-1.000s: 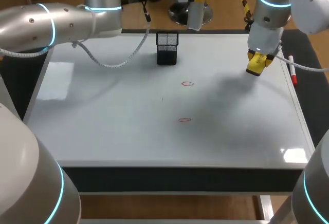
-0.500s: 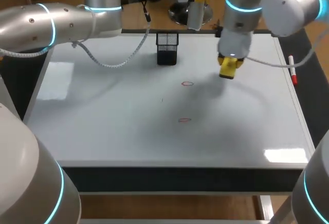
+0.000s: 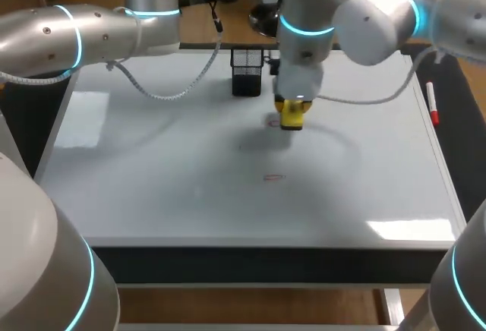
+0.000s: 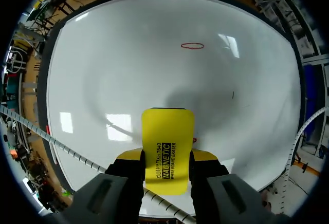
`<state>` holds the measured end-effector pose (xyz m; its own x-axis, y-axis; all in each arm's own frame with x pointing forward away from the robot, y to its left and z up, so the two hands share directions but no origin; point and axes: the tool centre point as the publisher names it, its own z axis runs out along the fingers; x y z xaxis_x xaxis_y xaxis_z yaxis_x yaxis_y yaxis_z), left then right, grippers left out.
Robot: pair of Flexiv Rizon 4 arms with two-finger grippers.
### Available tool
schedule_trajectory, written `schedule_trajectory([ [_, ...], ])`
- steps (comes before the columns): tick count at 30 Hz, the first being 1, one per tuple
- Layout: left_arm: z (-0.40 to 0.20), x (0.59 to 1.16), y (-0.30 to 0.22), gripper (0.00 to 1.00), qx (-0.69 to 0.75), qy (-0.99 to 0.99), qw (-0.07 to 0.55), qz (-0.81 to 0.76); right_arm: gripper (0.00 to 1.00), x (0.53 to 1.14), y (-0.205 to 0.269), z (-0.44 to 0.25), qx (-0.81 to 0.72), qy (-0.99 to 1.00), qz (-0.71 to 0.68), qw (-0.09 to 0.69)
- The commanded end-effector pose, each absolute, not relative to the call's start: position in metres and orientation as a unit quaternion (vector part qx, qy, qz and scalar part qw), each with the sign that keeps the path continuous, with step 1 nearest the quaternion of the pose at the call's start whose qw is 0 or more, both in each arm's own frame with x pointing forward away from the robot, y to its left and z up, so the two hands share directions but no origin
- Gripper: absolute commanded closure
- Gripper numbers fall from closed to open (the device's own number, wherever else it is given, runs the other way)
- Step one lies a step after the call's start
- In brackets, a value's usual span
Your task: Pick up the inspection probe, press it on each red-marked spot on the whiteboard one by one, put down the probe, pick up the eraser, and wipe off all the red marks.
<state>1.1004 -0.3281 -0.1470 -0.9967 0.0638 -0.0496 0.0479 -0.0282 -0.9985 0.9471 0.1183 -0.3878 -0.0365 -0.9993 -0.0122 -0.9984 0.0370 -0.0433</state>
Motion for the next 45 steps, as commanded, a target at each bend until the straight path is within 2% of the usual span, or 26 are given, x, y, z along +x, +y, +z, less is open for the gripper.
schedule_trajectory([
  [1, -0.145, 1.101, -0.328, 1.00, -0.040, -0.698, 0.007, 0.715, 1.00, 0.949, 0.140, -0.394, -0.698, 0.715, -0.024, 0.007],
  [10, -0.145, 1.101, -0.328, 1.00, -0.040, -0.698, 0.007, 0.715, 1.00, 0.946, 0.169, -0.398, -0.722, 0.691, -0.016, 0.017],
  [21, -0.145, 1.101, -0.328, 1.00, -0.040, -0.698, 0.007, 0.715, 1.00, 0.948, 0.179, -0.419, -0.730, 0.683, -0.008, 0.009],
  [32, -0.145, 1.101, -0.328, 1.00, -0.040, -0.698, 0.007, 0.715, 1.00, 0.953, 0.164, -0.428, -0.720, 0.694, -0.003, -0.004],
  [45, -0.145, 1.101, -0.328, 1.00, -0.040, -0.698, 0.007, 0.715, 1.00, 0.951, 0.117, -0.433, -0.685, 0.728, -0.012, -0.017],
])
